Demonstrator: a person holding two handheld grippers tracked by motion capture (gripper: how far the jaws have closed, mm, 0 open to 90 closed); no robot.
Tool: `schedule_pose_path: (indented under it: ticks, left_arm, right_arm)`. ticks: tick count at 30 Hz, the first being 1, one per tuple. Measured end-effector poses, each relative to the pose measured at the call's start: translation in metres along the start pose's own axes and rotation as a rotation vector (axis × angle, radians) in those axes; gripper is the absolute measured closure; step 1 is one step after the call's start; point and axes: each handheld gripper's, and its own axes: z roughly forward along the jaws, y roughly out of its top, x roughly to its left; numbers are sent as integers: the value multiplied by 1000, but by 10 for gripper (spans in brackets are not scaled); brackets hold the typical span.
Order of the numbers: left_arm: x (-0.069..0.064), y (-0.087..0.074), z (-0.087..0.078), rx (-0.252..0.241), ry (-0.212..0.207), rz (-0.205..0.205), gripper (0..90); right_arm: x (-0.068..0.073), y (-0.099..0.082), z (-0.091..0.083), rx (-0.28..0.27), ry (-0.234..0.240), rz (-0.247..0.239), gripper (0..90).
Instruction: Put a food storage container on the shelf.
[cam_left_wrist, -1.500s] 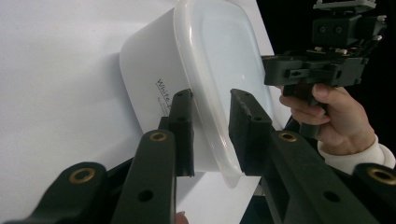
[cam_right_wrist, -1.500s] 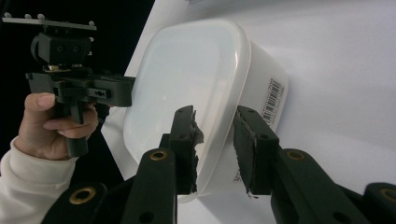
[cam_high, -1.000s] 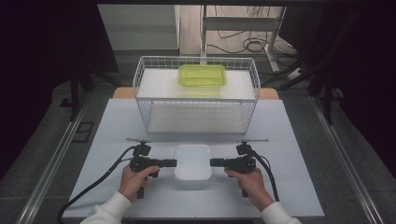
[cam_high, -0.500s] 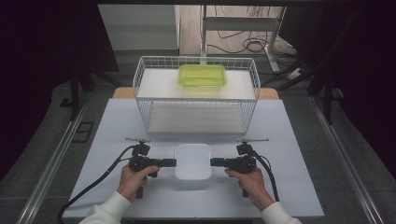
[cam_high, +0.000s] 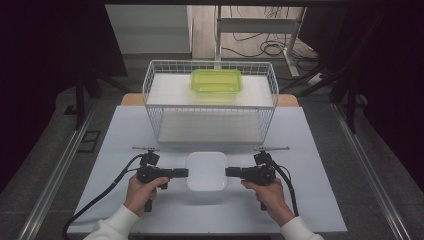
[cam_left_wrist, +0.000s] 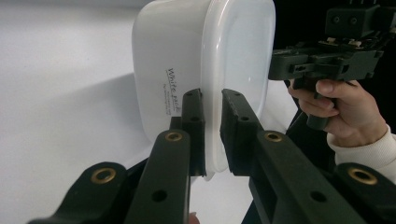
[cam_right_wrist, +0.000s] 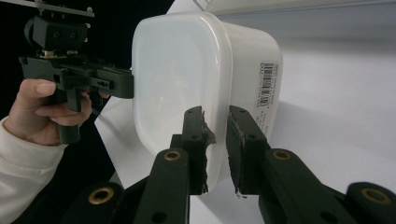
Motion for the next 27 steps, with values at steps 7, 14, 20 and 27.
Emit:
schedule_pose_path:
  ticks: [7, 14, 20, 27]
  left_arm:
    - [-7, 2, -2, -9, 3, 20, 812]
    - [-12, 7, -4, -11, 4, 34, 812]
    - [-17, 12, -4, -18, 13, 47, 811]
    - [-26, 20, -8, -25, 13, 67, 811]
  right_arm:
    - [4, 2, -5, -11, -1, -17, 767]
    - [6, 4, -9, -15, 0, -27, 767]
    - [11, 9, -13, -25, -6, -45, 765]
    - [15, 16, -21, -47, -3, -59, 765]
